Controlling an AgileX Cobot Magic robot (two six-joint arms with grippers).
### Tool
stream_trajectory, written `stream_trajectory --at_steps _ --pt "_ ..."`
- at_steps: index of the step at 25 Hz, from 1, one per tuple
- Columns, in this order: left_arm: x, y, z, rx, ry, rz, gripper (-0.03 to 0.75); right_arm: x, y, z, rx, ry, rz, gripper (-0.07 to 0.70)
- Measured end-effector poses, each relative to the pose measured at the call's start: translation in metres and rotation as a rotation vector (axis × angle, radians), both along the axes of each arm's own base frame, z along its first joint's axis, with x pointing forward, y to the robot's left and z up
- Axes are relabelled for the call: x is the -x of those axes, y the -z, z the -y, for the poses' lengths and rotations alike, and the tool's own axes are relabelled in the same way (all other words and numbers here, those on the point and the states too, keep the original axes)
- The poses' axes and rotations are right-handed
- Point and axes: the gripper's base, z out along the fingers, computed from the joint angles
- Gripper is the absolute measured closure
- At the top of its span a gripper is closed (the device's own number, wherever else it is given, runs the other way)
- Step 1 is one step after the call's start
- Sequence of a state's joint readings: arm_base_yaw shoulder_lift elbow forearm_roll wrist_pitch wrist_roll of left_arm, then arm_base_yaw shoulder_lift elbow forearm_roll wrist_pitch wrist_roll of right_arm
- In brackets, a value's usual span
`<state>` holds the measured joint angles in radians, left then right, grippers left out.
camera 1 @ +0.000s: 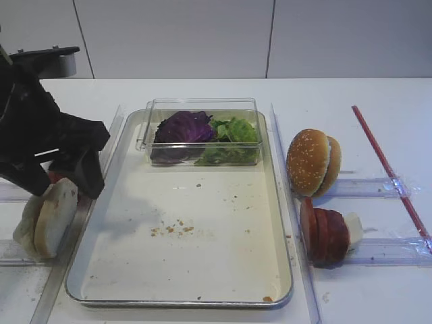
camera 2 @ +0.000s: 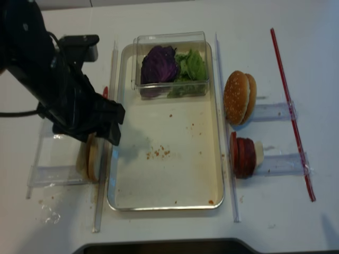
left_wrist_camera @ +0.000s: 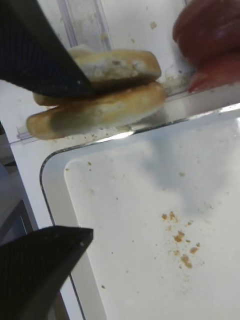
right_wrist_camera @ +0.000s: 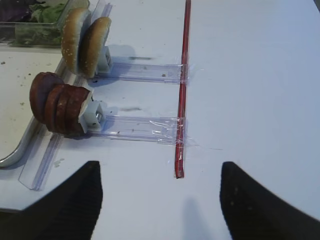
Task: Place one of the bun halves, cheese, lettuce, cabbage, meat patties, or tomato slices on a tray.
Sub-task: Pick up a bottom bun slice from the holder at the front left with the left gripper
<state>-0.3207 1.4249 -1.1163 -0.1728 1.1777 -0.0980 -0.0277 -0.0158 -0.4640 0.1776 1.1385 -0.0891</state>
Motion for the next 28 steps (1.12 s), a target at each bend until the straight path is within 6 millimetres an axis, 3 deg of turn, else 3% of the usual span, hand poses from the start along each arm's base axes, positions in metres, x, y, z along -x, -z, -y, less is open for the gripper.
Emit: stream_trajectory --at_steps 13,18,28 --pt "-0.010 0.017 0.005 0.005 -0.008 -0.056 0.228 0.000 0.000 0.000 0.000 0.000 0.000 0.118" --pt "-0.010 0.017 0.002 -0.032 -0.014 -0.062 0.286 0.000 0.000 0.000 -0.001 0.003 -0.001 0.118" --pt "-0.010 0.018 -0.002 -0.074 -0.024 -0.056 0.333 0.000 0.000 0.000 -0.002 0.005 -0.001 0.118"
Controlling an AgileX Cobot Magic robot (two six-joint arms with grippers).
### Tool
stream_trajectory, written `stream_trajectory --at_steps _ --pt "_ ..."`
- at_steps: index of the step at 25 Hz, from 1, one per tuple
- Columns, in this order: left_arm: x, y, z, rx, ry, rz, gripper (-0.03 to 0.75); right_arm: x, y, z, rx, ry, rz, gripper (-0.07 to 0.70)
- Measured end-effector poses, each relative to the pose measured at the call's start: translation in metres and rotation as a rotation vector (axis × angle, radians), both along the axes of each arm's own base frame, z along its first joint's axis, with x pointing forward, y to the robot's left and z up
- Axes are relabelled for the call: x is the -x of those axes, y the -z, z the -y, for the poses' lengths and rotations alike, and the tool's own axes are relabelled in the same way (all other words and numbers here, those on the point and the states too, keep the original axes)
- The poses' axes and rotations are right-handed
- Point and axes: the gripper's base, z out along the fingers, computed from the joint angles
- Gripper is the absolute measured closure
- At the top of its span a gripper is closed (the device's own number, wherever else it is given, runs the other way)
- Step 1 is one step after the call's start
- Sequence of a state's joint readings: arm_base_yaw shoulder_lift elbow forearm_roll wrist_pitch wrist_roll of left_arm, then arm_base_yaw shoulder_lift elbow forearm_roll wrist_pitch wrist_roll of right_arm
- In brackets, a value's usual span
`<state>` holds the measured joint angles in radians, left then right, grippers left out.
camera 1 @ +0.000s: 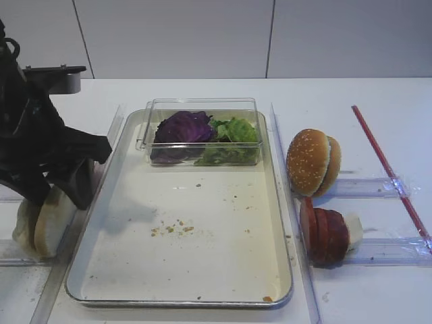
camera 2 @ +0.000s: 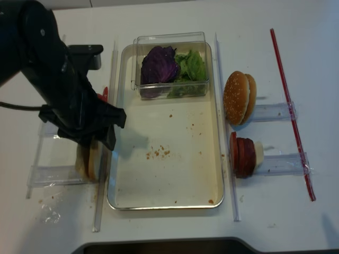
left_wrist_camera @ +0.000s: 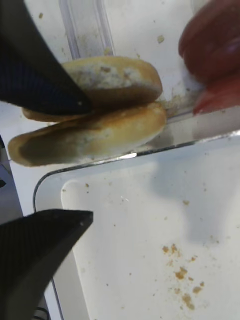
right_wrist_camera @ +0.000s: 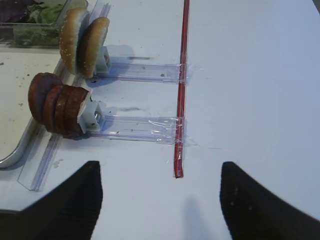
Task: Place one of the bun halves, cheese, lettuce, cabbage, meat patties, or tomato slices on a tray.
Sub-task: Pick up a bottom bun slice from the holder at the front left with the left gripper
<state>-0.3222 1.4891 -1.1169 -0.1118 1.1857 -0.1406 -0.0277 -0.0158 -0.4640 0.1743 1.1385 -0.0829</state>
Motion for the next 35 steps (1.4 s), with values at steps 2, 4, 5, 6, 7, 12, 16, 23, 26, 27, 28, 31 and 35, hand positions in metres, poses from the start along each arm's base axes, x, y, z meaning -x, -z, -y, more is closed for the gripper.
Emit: stream_trajectory --at_steps 2,4,5,6,7,12,16,23,26,27,28,31,35 --pt "-0.0001 0.0001 -0.0005 -0.007 0.000 0.002 0.377 0.0000 0.0000 0.0000 0.000 0.000 0.000 0.118" --pt "-0.0003 0.0001 -0.0012 -0.015 0.001 0.005 0.425 0.0000 0.0000 0.0000 0.000 0.000 0.000 0.118" --pt "-0.0004 0.0002 -0.0014 -0.017 0.002 0.005 0.453 0.0000 0.0000 0.0000 0.000 0.000 0.000 0.118" --pt "-0.0004 0.0002 -0.0015 -0.018 0.002 0.006 0.480 0.0000 0.0000 0.0000 0.000 0.000 0.000 0.118" --pt "-0.0005 0.0002 -0.0017 -0.021 0.003 0.007 0.500 0.0000 0.0000 0.0000 0.000 0.000 0.000 0.118" --pt "-0.0005 0.0002 -0.0017 -0.021 0.003 0.007 0.575 0.0000 0.0000 0.0000 -0.001 0.001 0.000 0.118" --pt "-0.0006 0.0002 -0.0019 -0.022 -0.001 0.007 0.617 0.0000 0.0000 0.0000 -0.001 0.001 0.000 0.118" --pt "-0.0006 0.0002 -0.0019 -0.022 -0.005 0.006 0.659 0.0000 0.0000 0.0000 -0.001 0.001 0.000 0.118" --pt "-0.0005 0.0002 -0.0019 -0.022 -0.005 0.006 0.665 0.0000 0.0000 0.0000 -0.001 0.001 0.000 0.118" --pt "-0.0005 0.0002 -0.0019 -0.022 -0.005 0.006 0.668 0.0000 0.0000 0.0000 -0.001 0.001 0.000 0.118" --pt "-0.0004 0.0002 -0.0019 -0.023 -0.004 0.004 0.671 0.0000 0.0000 0.0000 -0.001 0.001 0.000 0.118" --pt "-0.0002 0.0002 -0.0020 -0.023 -0.004 0.002 0.675 0.0000 0.0000 0.0000 -0.001 0.001 0.000 0.118" --pt "-0.0002 0.0002 -0.0020 -0.024 -0.006 0.002 0.678 0.0000 0.0000 0.0000 -0.001 0.001 0.000 0.118"
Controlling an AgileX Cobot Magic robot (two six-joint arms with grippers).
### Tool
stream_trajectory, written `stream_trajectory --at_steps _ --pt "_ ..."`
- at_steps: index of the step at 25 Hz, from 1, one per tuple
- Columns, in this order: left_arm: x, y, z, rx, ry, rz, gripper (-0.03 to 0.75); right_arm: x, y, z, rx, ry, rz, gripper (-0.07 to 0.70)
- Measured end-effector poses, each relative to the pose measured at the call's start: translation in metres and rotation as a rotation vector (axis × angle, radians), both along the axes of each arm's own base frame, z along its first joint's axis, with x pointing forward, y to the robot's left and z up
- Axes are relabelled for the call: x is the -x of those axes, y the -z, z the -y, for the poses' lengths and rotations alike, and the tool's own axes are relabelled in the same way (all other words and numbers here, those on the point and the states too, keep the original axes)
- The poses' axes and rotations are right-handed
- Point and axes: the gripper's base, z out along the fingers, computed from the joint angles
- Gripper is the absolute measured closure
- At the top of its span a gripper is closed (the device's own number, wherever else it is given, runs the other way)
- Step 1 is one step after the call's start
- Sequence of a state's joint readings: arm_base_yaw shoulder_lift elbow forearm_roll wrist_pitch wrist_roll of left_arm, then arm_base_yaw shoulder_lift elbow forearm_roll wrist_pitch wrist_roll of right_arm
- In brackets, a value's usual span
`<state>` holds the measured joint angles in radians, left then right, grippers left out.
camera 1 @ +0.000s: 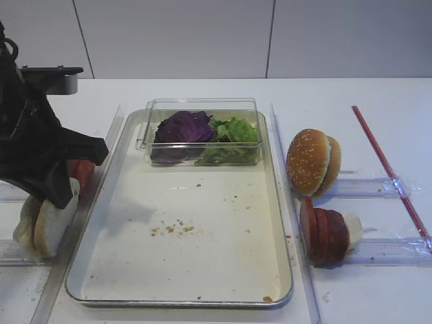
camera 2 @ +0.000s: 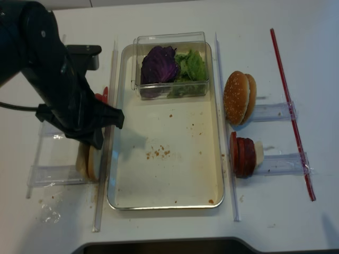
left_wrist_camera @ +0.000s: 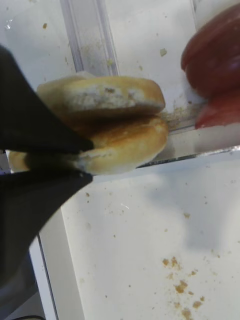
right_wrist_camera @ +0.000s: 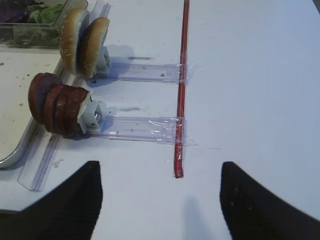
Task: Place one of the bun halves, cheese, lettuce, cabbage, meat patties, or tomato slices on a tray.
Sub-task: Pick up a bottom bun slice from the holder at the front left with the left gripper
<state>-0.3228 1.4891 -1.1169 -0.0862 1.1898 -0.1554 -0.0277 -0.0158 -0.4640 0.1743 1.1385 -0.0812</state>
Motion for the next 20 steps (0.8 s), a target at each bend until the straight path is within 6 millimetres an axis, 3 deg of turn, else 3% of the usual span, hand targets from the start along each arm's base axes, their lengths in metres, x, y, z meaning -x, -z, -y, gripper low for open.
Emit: stream_trajectory --at_steps 20 --pt "0.0009 0.0001 -0.0004 -0.005 0.001 -0.010 0.684 0.0000 0.0000 0.0000 0.000 0.000 0.000 0.118"
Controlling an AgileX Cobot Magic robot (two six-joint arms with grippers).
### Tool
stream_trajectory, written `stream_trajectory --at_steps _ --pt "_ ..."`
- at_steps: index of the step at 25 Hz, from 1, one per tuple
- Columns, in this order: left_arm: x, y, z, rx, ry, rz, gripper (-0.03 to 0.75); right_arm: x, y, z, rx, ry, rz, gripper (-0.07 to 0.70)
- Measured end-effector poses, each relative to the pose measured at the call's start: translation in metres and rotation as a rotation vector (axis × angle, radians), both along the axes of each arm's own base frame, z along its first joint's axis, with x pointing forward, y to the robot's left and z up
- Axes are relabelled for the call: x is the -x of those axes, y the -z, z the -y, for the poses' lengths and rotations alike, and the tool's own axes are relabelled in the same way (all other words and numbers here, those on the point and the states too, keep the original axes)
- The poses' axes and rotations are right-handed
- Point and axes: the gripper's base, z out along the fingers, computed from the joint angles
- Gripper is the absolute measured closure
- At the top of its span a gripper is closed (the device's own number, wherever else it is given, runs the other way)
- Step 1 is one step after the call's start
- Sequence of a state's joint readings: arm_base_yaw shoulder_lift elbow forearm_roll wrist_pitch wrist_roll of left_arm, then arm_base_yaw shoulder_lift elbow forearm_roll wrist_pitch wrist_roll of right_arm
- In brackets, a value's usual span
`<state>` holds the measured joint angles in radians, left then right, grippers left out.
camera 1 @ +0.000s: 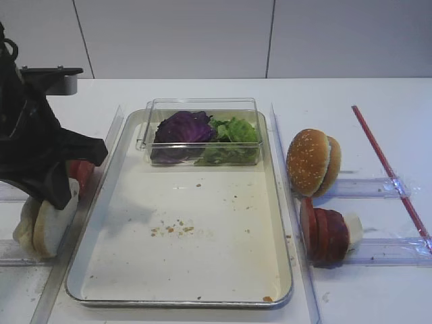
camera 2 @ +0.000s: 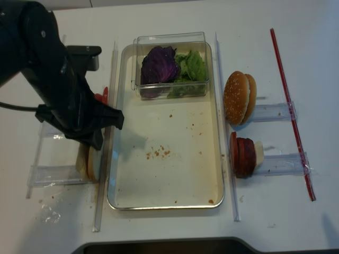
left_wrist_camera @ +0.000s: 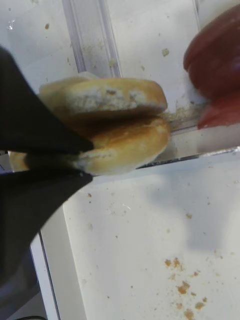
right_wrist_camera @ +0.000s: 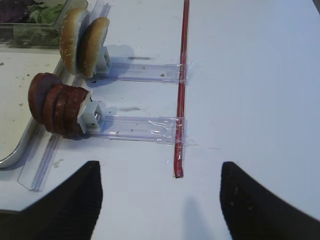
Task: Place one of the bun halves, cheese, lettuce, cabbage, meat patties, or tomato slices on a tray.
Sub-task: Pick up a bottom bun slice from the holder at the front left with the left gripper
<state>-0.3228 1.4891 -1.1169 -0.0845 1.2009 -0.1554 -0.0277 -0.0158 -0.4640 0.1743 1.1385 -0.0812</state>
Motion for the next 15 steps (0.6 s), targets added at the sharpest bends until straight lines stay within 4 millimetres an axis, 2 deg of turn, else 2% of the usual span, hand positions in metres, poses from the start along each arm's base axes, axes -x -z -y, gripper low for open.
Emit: stream_trajectory --at_steps 5,12,15 --pt "0.000 -0.002 0.000 0.000 0.001 0.005 0.685 0.000 0.000 0.000 0.000 0.000 0.000 0.118" --pt "0.001 -0.031 -0.002 0.015 0.005 0.097 0.685 0.000 0.000 0.000 -0.001 0.001 0.000 0.118" --pt "0.000 -0.034 -0.002 0.019 0.005 0.108 0.685 0.000 0.000 0.000 -0.002 0.002 0.000 0.118"
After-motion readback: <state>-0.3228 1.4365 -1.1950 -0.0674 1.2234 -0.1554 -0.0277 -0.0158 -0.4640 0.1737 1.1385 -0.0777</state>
